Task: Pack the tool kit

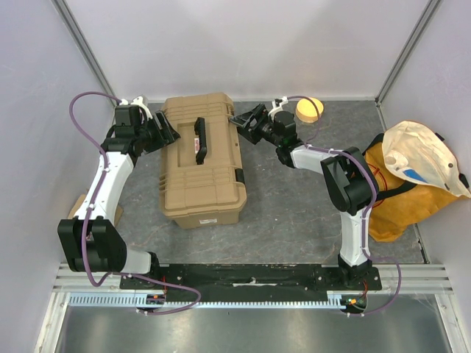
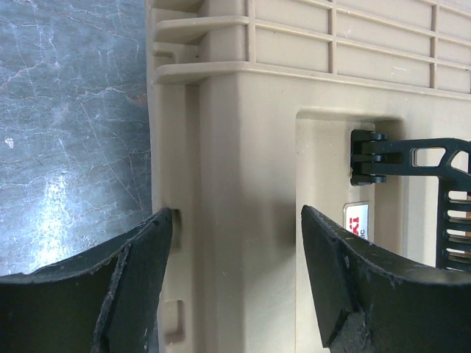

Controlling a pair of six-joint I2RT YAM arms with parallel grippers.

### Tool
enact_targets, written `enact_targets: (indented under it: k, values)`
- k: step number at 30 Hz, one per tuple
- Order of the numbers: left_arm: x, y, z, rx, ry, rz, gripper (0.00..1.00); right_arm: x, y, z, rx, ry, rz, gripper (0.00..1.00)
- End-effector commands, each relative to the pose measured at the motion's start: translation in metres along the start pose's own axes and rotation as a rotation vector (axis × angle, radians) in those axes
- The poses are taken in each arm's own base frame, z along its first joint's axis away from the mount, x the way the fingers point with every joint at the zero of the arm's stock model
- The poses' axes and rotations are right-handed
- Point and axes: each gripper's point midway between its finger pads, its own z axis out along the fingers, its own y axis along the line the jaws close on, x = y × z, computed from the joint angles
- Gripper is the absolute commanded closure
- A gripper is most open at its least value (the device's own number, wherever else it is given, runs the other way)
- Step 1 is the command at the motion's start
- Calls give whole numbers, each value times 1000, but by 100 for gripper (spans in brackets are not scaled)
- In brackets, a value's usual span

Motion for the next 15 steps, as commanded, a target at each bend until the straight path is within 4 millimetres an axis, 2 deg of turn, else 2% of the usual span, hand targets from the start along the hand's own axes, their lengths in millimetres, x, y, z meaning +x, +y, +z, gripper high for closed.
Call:
enact_targets:
  k: [1, 4, 9, 15]
  values:
    - [10, 0, 4, 11, 53, 23, 23, 8, -6, -3, 24, 10, -34, 17]
    - [9, 2, 3, 1, 49, 24, 23, 4, -9, -14, 26, -26, 13, 20]
    - [8, 3, 3, -4, 44, 26, 24, 4, -12, -29, 22, -72, 44, 34]
    - [7, 4, 4, -11, 41, 26, 24, 1, -31, -45, 81, -138, 59, 50]
